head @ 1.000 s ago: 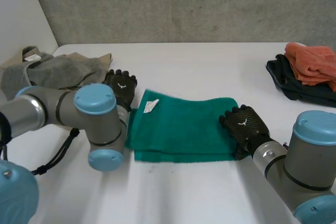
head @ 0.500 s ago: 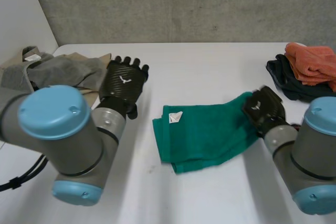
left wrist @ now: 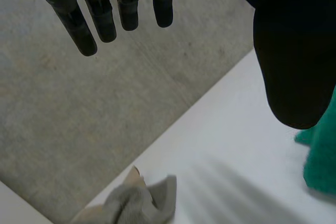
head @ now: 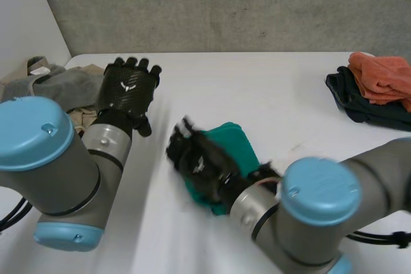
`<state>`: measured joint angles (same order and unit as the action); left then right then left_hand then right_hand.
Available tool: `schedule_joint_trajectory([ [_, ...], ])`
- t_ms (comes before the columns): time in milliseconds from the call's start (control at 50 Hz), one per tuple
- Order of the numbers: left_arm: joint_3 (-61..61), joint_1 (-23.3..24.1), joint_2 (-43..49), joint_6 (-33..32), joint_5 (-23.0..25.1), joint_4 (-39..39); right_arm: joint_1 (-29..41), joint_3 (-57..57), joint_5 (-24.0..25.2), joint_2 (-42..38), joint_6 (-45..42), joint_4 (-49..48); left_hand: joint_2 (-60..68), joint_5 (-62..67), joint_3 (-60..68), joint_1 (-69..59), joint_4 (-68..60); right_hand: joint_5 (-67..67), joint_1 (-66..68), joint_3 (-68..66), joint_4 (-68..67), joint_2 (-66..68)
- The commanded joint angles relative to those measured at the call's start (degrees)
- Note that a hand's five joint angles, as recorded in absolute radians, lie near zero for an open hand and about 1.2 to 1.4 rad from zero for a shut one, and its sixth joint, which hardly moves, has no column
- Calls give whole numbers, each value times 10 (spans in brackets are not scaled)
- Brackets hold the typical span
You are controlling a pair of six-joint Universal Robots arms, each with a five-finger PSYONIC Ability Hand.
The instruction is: Fold the laundry.
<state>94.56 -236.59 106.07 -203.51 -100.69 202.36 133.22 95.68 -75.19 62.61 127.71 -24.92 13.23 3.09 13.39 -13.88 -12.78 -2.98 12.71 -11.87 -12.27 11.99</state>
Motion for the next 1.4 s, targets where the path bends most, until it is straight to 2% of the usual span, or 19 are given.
schedule_joint_trajectory([
  [20, -62, 51, 10, 47, -4, 1, -62, 25, -20, 109, 348, 25, -20, -19, -22, 27, 16, 30, -27, 19, 23, -20],
  [40, -69, 58, 13, 59, -5, 0, -80, 23, -20, 121, 394, 52, -20, -19, -22, 27, 16, 30, -27, 19, 23, -20],
  [80, -87, 75, 27, 94, -4, -5, -105, 18, -18, 131, 422, 87, -18, -17, -20, 25, 14, 30, -27, 19, 23, -20],
  [120, -97, 83, 40, 112, -5, -12, -146, 2, -17, 136, 435, 140, -17, -15, -18, 23, 12, 30, -27, 19, 23, -20],
  [180, -113, 109, 73, 132, -6, -49, -168, -19, -12, 130, 436, 188, -15, -14, -17, 22, 10, 30, -27, 19, 23, -20],
  [260, -133, 134, 134, 139, -20, -100, -168, -83, -13, 51, 433, 258, -12, -10, -13, 18, 7, 30, -27, 19, 23, -20],
  [340, -140, 143, 191, 141, -75, -132, -170, -130, -10, -12, 432, 292, -13, -12, -15, 20, 9, 30, -27, 19, 23, -20],
  [360, -141, 144, 209, 140, -100, -141, -170, -138, -9, -24, 430, 297, -13, -12, -15, 20, 9, 30, -27, 19, 23, -20],
  [420, -137, 143, 232, 136, -128, -144, -170, -161, -8, -71, 413, 310, -10, -9, -12, 16, 5, 30, -27, 19, 23, -20],
  [460, -136, 142, 235, 135, -128, -146, -170, -172, -13, -98, 380, 311, -8, -7, -10, 15, 4, 30, -27, 19, 23, -20],
  [580, -133, 138, 227, 134, -123, -157, -170, -174, -31, -98, 288, 295, 0, 2, -1, 6, -5, -10, 12, -21, -17, 20],
  [660, -135, 131, 197, 133, -101, -159, -167, -161, -58, -74, 269, 270, -2, 0, -3, 8, -3, -16, 19, -28, -24, 26],
  [800, -155, 97, 114, 132, -2, -159, -119, -66, -72, 25, 255, 183, -7, -5, -8, 13, 2, 2, 1, -9, -5, 8],
  [920, -206, 61, 73, 130, 144, -180, -94, 56, -65, 74, 236, 86, 8, 10, 7, -2, -13, 17, -14, 6, 10, -7],
  [1020, -263, 39, 75, 128, 283, -255, -71, 127, -64, 71, 224, 27, 17, 18, 15, -10, -21, 12, -9, 1, 5, -2],
  [1060, -275, 39, 79, 128, 308, -272, -67, 133, -63, 66, 223, 15, 17, 18, 15, -10, -21, 7, -4, -4, 0, 3],
  [1100, -281, 39, 81, 128, 321, -283, -67, 135, -60, 43, 221, -2, 19, 20, 17, -12, -23, -1, 4, -12, -8, 11],
  [1280, -279, 39, 92, 128, 298, -283, -69, 115, -58, -17, 221, -68, 19, 20, 17, -12, -23, -60, 63, -71, -67, 70],
  [1400, -278, 39, 96, 129, 295, -282, -70, 91, -58, -45, 220, -85, 19, 20, 17, -12, -23, -169, 172, -180, -176, 179],
])
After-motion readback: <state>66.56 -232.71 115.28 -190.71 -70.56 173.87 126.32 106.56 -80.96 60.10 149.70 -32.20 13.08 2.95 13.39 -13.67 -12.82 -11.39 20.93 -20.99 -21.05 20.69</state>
